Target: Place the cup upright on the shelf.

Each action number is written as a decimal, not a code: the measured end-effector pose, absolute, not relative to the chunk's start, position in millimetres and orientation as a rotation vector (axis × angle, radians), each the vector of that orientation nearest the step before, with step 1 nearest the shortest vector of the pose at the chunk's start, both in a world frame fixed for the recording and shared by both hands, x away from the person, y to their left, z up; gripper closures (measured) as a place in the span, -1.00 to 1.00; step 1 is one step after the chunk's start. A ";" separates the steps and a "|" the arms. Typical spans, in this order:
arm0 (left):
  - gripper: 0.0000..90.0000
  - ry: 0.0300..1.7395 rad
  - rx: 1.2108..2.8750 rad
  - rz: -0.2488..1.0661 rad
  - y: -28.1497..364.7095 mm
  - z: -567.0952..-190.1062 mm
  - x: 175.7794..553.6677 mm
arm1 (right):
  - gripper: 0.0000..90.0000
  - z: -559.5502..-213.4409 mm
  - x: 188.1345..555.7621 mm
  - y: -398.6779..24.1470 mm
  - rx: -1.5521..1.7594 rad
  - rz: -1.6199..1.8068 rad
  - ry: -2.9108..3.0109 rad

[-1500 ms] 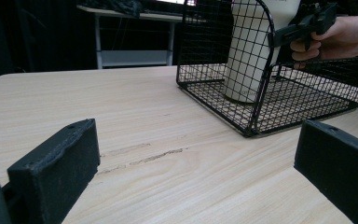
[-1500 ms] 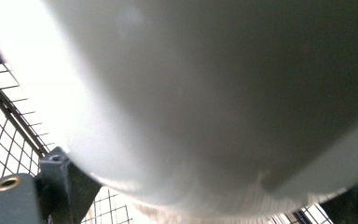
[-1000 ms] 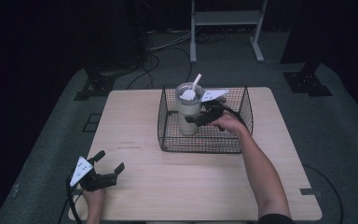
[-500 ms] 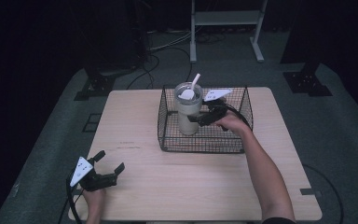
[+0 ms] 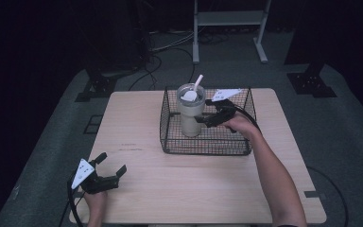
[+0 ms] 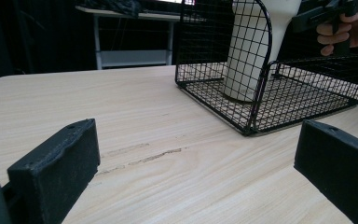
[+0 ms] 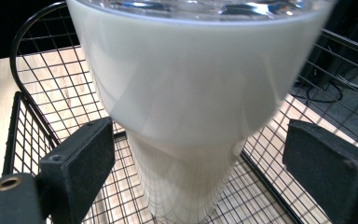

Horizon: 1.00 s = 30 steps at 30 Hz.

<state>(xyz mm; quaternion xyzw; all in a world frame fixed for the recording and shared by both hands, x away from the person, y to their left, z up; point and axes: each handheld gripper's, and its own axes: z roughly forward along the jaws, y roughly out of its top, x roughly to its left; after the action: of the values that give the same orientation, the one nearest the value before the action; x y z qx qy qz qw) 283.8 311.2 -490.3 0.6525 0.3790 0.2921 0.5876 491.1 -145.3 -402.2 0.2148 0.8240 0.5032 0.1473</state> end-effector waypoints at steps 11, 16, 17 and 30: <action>-1.00 0.884 1.520 0.682 311.1 -490.3 283.7 | -0.80 -393.8 481.7 -155.1 0.634 1.460 2.359; -1.00 0.884 1.519 0.681 311.2 -490.3 283.7 | -0.80 -388.2 475.4 -159.5 0.651 1.465 2.353; -1.00 0.884 1.519 0.681 311.3 -490.3 283.6 | -0.80 -387.0 473.7 -160.4 0.653 1.463 2.356; -1.00 0.883 1.525 0.684 311.1 -490.3 283.3 | -0.81 -373.0 460.0 -177.9 0.693 1.462 2.334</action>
<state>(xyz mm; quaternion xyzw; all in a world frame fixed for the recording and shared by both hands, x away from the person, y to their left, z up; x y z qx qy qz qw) 283.3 311.1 -490.3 0.6539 0.3788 0.2934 0.5855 460.0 -177.9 -373.0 0.2414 0.8126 0.5088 0.1502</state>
